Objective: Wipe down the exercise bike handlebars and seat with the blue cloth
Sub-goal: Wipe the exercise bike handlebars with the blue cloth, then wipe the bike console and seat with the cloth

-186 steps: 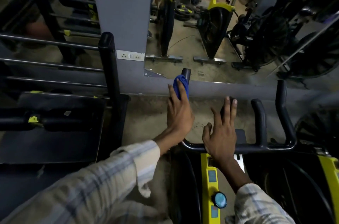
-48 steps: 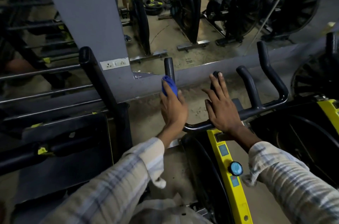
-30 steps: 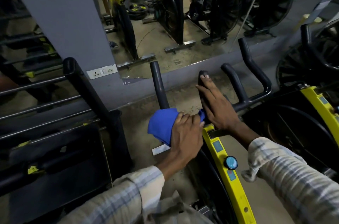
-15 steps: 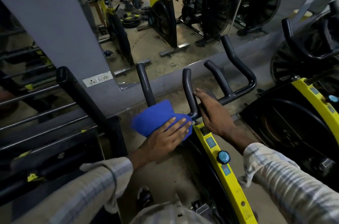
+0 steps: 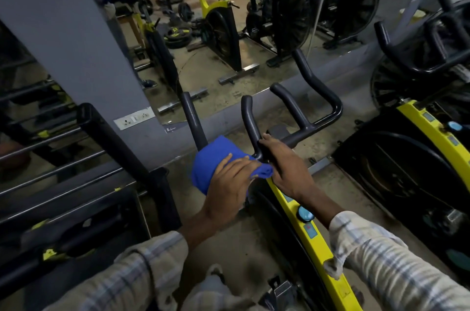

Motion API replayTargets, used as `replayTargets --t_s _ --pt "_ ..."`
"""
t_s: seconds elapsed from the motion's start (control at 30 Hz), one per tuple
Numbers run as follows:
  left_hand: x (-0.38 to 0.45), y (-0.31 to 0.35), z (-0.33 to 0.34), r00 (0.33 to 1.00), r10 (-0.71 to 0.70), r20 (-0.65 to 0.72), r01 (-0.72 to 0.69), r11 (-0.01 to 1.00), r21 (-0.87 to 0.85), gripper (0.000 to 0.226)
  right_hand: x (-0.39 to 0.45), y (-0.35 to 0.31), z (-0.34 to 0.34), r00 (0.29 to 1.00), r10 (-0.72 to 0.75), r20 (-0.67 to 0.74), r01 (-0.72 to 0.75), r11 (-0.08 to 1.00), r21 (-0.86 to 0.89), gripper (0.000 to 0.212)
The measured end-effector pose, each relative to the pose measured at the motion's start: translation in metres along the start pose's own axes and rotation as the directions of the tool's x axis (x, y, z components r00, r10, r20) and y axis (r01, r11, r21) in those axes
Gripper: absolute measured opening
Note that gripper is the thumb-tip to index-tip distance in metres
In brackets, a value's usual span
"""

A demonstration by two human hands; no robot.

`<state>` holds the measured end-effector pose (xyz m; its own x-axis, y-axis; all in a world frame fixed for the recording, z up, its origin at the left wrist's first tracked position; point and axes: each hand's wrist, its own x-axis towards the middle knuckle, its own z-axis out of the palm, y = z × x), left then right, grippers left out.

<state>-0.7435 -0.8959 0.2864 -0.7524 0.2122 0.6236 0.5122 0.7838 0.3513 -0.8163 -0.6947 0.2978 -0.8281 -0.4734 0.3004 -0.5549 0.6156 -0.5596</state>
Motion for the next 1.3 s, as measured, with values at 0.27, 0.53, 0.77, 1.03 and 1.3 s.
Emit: replayTargets --t_s 0.27,0.53,0.77,1.03,1.3 --pt "0.051 0.047 -0.013 0.968 -0.246 0.038 0.225 0.801 -0.555 0.032 -0.030 -0.019 -0.006 0.966 0.197 -0.169 -0.186 0.979 0.080 0.067" --pt "0.060 0.049 0.002 0.991 0.027 0.132 0.059 0.791 -0.608 0.035 -0.058 -0.054 -0.011 0.783 0.517 -0.346 -0.411 0.848 0.336 0.039" --pt "0.021 0.061 0.031 0.926 0.346 0.153 -0.197 0.786 -0.587 0.051 -0.100 -0.074 -0.010 0.464 0.879 -0.105 -0.425 0.325 0.845 0.025" --pt "-0.030 0.094 0.059 0.750 0.647 0.138 -0.440 0.643 -0.627 0.046 -0.172 -0.098 -0.030 0.384 0.906 0.177 0.145 -0.248 0.958 0.054" --pt "-0.042 0.132 0.064 0.692 0.671 0.267 -0.377 0.651 -0.659 0.062 -0.234 -0.071 -0.032 0.234 0.967 0.099 0.199 -0.147 0.969 0.037"
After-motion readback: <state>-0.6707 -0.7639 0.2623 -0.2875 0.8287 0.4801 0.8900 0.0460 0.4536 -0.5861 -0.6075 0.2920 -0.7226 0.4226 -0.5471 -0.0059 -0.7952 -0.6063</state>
